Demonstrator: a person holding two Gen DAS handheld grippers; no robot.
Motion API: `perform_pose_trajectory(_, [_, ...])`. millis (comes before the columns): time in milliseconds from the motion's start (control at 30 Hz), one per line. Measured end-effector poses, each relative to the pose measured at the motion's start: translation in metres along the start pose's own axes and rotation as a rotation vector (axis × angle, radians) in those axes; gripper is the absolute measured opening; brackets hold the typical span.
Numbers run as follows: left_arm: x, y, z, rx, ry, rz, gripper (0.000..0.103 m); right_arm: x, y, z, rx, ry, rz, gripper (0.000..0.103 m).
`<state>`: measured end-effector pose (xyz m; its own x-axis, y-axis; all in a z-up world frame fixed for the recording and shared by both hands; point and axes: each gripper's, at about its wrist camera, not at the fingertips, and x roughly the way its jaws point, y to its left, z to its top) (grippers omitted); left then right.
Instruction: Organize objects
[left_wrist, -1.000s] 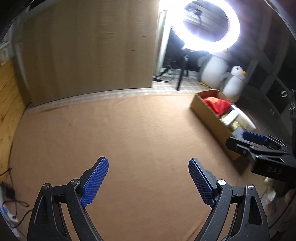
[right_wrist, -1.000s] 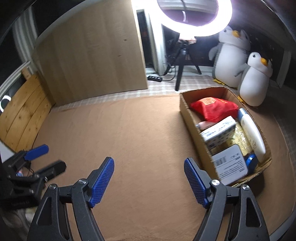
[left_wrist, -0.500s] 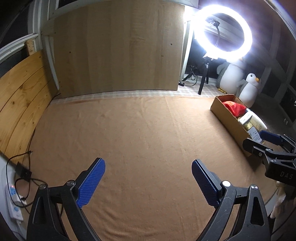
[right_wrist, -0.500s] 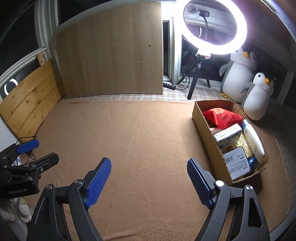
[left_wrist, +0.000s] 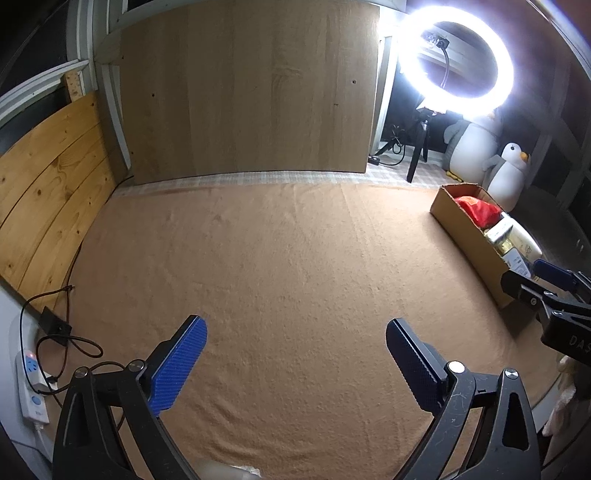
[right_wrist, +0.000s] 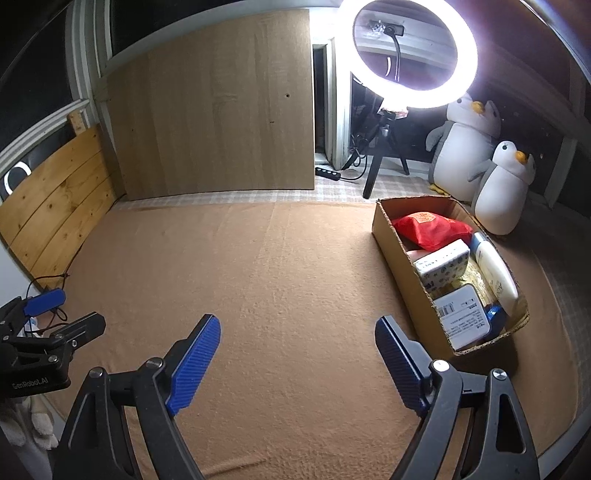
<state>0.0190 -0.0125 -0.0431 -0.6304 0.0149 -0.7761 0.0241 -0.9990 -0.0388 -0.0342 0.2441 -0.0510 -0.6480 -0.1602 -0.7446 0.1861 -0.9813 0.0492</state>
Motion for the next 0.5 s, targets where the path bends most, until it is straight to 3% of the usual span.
perform_pose_trajectory(500, [0.0096,-0.0077,0.0042,0.012,0.003,0.008,0.102,0.0099,-0.002,-0.0009,0.007,0.017,0.004,0.083])
